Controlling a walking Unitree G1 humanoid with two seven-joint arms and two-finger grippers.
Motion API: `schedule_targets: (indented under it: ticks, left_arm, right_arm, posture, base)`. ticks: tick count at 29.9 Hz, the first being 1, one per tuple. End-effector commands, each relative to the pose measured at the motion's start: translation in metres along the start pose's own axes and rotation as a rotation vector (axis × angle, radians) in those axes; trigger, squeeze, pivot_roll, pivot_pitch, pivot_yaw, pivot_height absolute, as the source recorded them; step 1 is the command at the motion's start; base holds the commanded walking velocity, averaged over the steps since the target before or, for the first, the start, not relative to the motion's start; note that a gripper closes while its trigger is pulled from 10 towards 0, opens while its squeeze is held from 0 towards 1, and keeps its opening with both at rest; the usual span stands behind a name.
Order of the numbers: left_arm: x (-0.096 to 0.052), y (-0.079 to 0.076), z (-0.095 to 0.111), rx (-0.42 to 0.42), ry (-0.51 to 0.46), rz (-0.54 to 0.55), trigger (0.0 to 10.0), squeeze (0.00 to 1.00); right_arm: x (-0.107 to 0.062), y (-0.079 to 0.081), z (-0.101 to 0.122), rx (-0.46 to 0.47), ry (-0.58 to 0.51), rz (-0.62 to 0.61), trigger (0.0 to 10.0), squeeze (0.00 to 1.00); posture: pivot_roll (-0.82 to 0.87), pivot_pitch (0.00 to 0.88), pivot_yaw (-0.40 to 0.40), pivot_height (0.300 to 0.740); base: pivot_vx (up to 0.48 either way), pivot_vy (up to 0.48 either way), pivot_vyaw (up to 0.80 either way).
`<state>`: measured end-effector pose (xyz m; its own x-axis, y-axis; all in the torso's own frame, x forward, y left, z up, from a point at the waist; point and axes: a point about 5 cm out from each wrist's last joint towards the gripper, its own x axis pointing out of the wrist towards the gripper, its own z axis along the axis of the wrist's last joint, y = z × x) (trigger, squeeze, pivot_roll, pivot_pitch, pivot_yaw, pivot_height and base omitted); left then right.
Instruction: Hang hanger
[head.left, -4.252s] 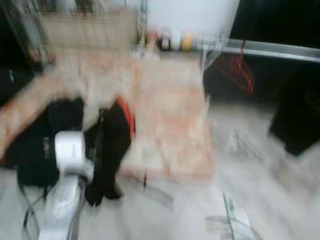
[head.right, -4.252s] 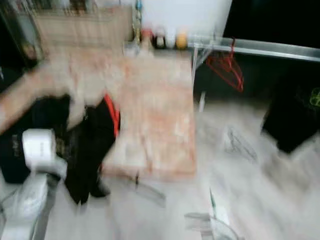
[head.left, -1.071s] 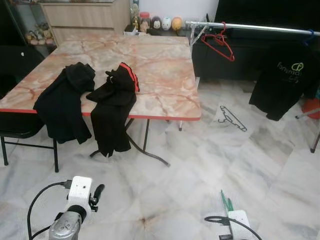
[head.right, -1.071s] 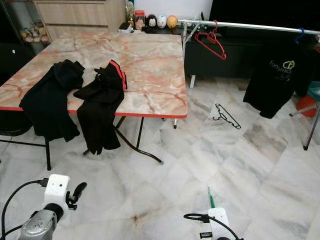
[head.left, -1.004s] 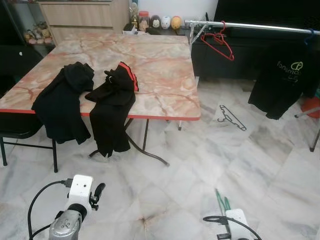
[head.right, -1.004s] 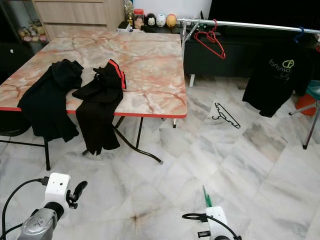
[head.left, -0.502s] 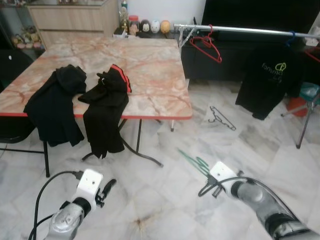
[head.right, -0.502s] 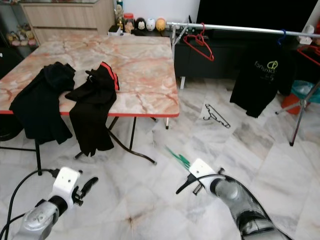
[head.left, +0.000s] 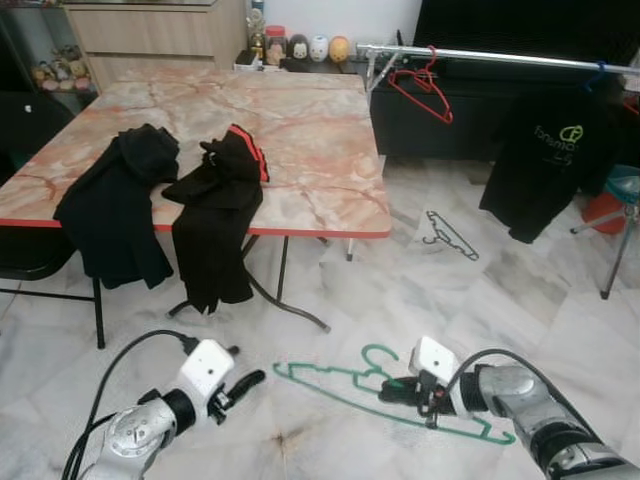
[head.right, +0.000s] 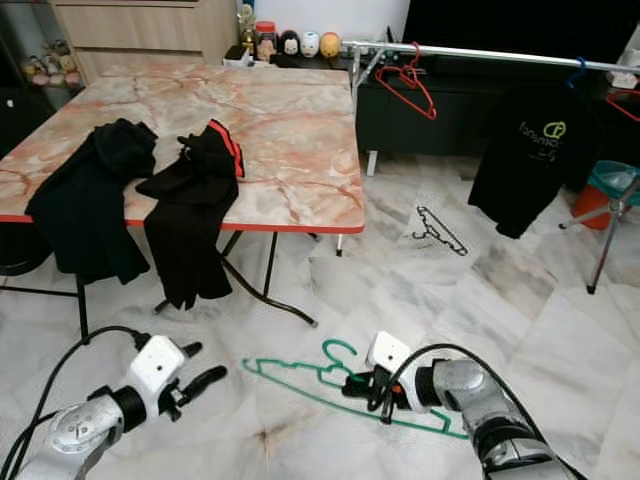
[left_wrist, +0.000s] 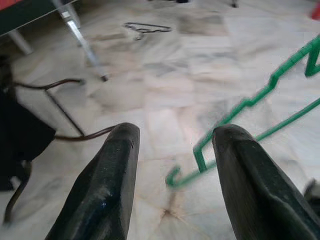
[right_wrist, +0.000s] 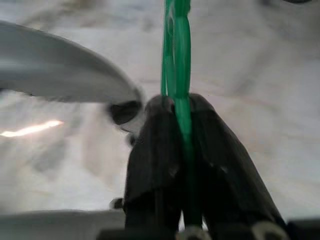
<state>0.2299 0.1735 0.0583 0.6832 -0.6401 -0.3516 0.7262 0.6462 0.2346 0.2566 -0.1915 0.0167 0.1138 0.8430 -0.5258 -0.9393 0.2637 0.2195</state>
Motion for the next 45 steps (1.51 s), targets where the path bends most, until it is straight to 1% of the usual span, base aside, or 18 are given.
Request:
schedule_targets:
  ticks: [1, 3, 4, 7, 8, 10, 11, 14, 15, 17, 20, 23, 28, 34, 36, 37, 39, 45]
  left_arm:
    - [-0.003, -0.001, 0.005, 0.033, 0.001, -0.060, 10.0, 0.00]
    - [-0.005, 0.001, 0.008, 0.060, 0.002, -0.087, 10.0, 0.00]
    - [-0.008, 0.008, 0.012, 0.062, -0.004, -0.085, 10.0, 0.00]
    - [-0.009, 0.015, 0.016, 0.057, -0.016, -0.077, 10.0, 0.00]
    - [-0.010, 0.018, 0.021, 0.040, -0.033, -0.086, 10.0, 0.00]
    - [-0.011, 0.017, 0.027, -0.010, -0.057, -0.131, 10.0, 0.00]
    - [-0.011, 0.013, 0.032, -0.068, -0.078, -0.170, 10.0, 0.00]
    - [-0.008, 0.009, 0.041, -0.166, -0.125, -0.221, 10.0, 0.00]
    - [-0.008, 0.005, 0.048, -0.204, -0.146, -0.281, 10.0, 0.00]
    - [-0.006, 0.002, 0.051, -0.206, -0.150, -0.312, 10.0, 0.00]
    - [-0.001, 0.001, 0.051, -0.178, -0.138, -0.314, 10.0, 0.00]
    - [0.001, 0.000, 0.050, -0.174, -0.125, -0.319, 10.0, 0.00]
    - [0.006, -0.003, 0.053, -0.212, -0.116, -0.334, 10.0, 0.00]
    - [0.008, -0.002, 0.055, -0.217, -0.110, -0.354, 10.0, 0.00]
    - [0.009, 0.000, 0.057, -0.216, -0.121, -0.346, 10.0, 0.00]
    - [0.008, 0.000, 0.057, -0.215, -0.122, -0.346, 10.0, 0.00]
    - [0.009, -0.002, 0.056, -0.212, -0.116, -0.346, 10.0, 0.00]
    - [0.008, -0.003, 0.057, -0.209, -0.113, -0.347, 10.0, 0.00]
  right_arm:
    - [-0.006, 0.001, 0.004, -0.015, -0.019, 0.044, 10.0, 0.00]
    - [-0.007, 0.002, 0.002, -0.010, -0.019, 0.065, 10.0, 0.00]
    - [-0.008, 0.003, 0.002, -0.011, -0.020, 0.081, 10.0, 0.00]
    - [-0.008, 0.004, 0.003, -0.017, -0.018, 0.093, 10.0, 0.00]
    - [-0.008, 0.005, 0.003, -0.021, -0.016, 0.108, 10.0, 0.00]
    - [-0.007, 0.005, 0.005, -0.027, -0.015, 0.118, 10.0, 0.00]
    - [-0.005, 0.005, 0.006, -0.041, -0.011, 0.126, 10.0, 0.00]
    - [-0.002, 0.004, 0.009, -0.048, -0.007, 0.118, 10.0, 0.00]
    - [-0.001, 0.004, 0.012, -0.050, -0.013, 0.132, 10.0, 0.00]
    - [0.000, 0.003, 0.015, -0.055, -0.021, 0.136, 10.0, 0.00]
    - [0.002, 0.003, 0.019, -0.064, -0.035, 0.144, 10.0, 0.00]
    - [0.002, 0.002, 0.022, -0.074, -0.047, 0.146, 10.0, 0.00]
    - [-0.001, -0.003, 0.040, -0.115, -0.108, 0.131, 10.0, 0.00]
    - [0.000, -0.003, 0.045, -0.127, -0.138, 0.137, 10.0, 0.00]
    - [-0.004, -0.006, 0.060, -0.125, -0.241, 0.105, 10.0, 0.00]
    - [-0.005, -0.007, 0.063, -0.124, -0.264, 0.099, 10.0, 0.00]
    - [-0.008, -0.003, 0.073, -0.121, -0.348, 0.128, 10.0, 0.00]
    - [-0.010, 0.007, 0.078, -0.140, -0.386, 0.177, 10.0, 0.00]
  posture:
    - [0.05, 0.000, -0.050, 0.736]
    - [0.05, 0.000, -0.050, 0.736]
    - [0.05, 0.000, -0.049, 0.736]
    - [0.05, 0.000, -0.049, 0.736]
    - [0.05, 0.000, -0.050, 0.736]
    - [0.05, 0.000, -0.051, 0.736]
    - [0.06, 0.000, -0.057, 0.736]
    - [0.06, 0.000, -0.058, 0.736]
    - [0.07, 0.000, -0.061, 0.736]
    - [0.07, 0.000, -0.063, 0.736]
    - [0.07, 0.000, -0.066, 0.736]
    - [0.06, 0.000, -0.062, 0.736]
    - [0.06, 0.000, -0.060, 0.736]
    - [0.06, 0.000, -0.064, 0.736]
    - [0.06, 0.000, -0.065, 0.736]
    - [0.06, 0.000, -0.065, 0.736]
    - [0.06, 0.000, -0.069, 0.736]
    - [0.06, 0.000, -0.070, 0.736]
  base:
    - [0.000, 0.000, 0.00]
    - [0.000, 0.000, 0.00]
    - [0.000, 0.000, 0.00]
    - [0.000, 0.000, 0.00]
    - [0.000, 0.000, 0.00]
    - [0.000, 0.000, 0.00]
    - [0.000, 0.000, 0.00]
    - [0.000, 0.000, 0.00]
    - [0.000, 0.000, 0.00]
    - [0.000, 0.000, 0.00]
    - [0.000, 0.000, 0.00]
    - [0.000, 0.000, 0.00]
    - [0.000, 0.000, 0.00]
    - [0.000, 0.000, 0.00]
    - [0.000, 0.000, 0.00]
    - [0.000, 0.000, 0.00]
    - [0.000, 0.000, 0.00]
    - [0.000, 0.000, 0.00]
